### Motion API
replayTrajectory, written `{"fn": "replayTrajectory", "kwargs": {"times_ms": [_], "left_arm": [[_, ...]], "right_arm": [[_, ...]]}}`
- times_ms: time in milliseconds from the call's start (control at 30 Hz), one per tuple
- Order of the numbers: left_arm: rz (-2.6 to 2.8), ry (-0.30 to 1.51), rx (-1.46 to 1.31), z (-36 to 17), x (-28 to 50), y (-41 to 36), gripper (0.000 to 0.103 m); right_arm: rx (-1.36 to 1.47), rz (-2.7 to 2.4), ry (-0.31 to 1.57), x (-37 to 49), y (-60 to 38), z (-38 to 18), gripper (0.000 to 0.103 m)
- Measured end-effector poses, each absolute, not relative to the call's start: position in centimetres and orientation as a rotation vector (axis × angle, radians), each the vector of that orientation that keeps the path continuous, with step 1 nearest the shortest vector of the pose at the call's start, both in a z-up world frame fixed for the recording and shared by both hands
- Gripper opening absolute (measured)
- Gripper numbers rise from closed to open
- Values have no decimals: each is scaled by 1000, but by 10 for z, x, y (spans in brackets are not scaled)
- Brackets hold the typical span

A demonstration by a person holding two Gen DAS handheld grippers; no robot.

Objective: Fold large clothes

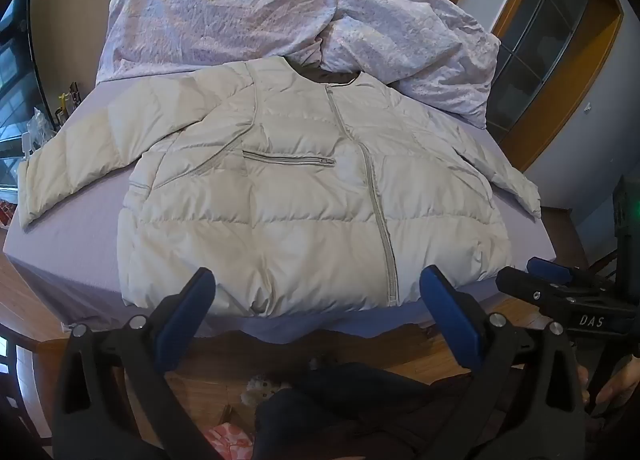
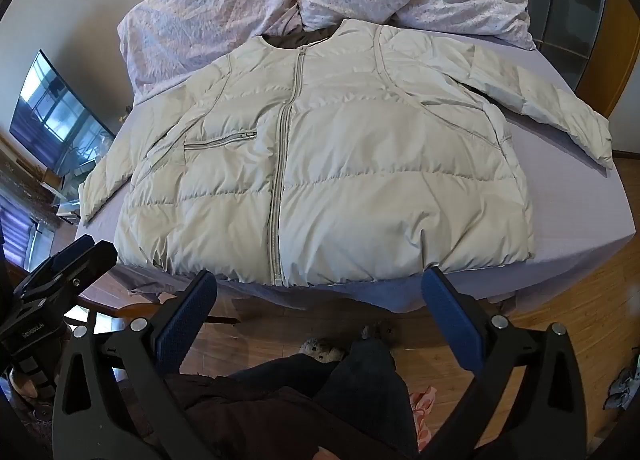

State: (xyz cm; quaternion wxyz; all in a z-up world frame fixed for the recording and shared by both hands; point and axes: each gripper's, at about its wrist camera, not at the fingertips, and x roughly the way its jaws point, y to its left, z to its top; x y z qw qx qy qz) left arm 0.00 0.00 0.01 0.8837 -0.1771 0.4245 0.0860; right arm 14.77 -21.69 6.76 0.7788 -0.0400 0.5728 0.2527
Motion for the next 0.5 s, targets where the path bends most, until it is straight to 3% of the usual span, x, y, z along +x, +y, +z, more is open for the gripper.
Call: {"fn": "replayTrajectory", "kwargs": {"times_ms": [500], "left_arm": [[184,884,-362,0,0,0,101]], "right_arm": [[-86,546,1238,149,-216,68,102]]}}
